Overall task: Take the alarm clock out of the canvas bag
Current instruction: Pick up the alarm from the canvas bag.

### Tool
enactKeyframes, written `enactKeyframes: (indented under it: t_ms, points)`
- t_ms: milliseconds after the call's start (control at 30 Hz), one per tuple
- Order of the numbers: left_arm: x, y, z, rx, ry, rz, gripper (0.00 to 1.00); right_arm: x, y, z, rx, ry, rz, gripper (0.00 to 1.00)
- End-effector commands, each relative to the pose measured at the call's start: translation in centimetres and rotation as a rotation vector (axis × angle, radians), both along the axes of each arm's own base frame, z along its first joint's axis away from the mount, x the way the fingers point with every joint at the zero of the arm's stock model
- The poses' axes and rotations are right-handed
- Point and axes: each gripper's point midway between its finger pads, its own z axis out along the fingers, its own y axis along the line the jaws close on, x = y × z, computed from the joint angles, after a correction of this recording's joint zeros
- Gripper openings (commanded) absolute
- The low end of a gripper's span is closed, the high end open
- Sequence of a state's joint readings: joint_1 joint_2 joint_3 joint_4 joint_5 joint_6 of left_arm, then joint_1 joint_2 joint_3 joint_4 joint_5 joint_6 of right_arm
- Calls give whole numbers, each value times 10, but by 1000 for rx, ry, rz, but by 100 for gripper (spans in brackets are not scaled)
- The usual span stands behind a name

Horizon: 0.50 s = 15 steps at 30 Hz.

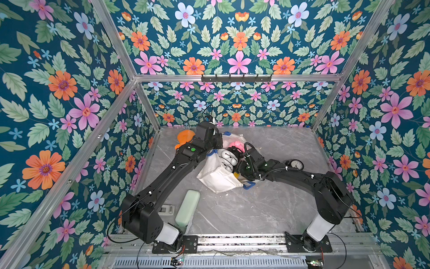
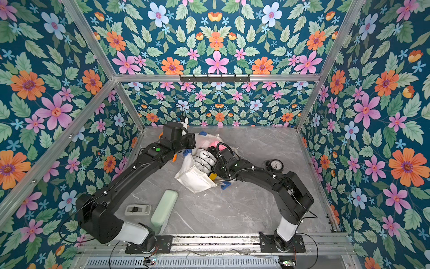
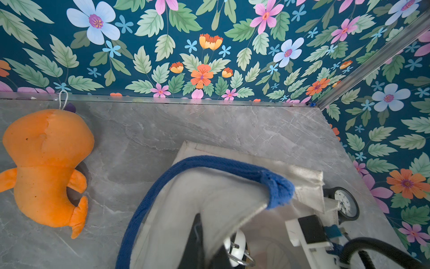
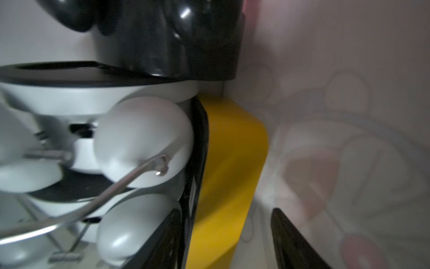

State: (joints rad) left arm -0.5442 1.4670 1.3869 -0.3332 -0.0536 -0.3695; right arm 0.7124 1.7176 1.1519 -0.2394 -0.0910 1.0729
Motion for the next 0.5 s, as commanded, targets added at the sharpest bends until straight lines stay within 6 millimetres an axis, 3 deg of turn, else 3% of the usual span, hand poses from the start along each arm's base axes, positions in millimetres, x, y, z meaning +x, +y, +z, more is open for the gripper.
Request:
enactKeyframes:
  t_ms: [0,467]
  points:
    - [8,0,19,-43,-62,14,0,1,-4,-10,-22,29,-27,63]
    - [9,-2,12,-71,-28,-15,0,30,27,-21,135,-10,-27,55]
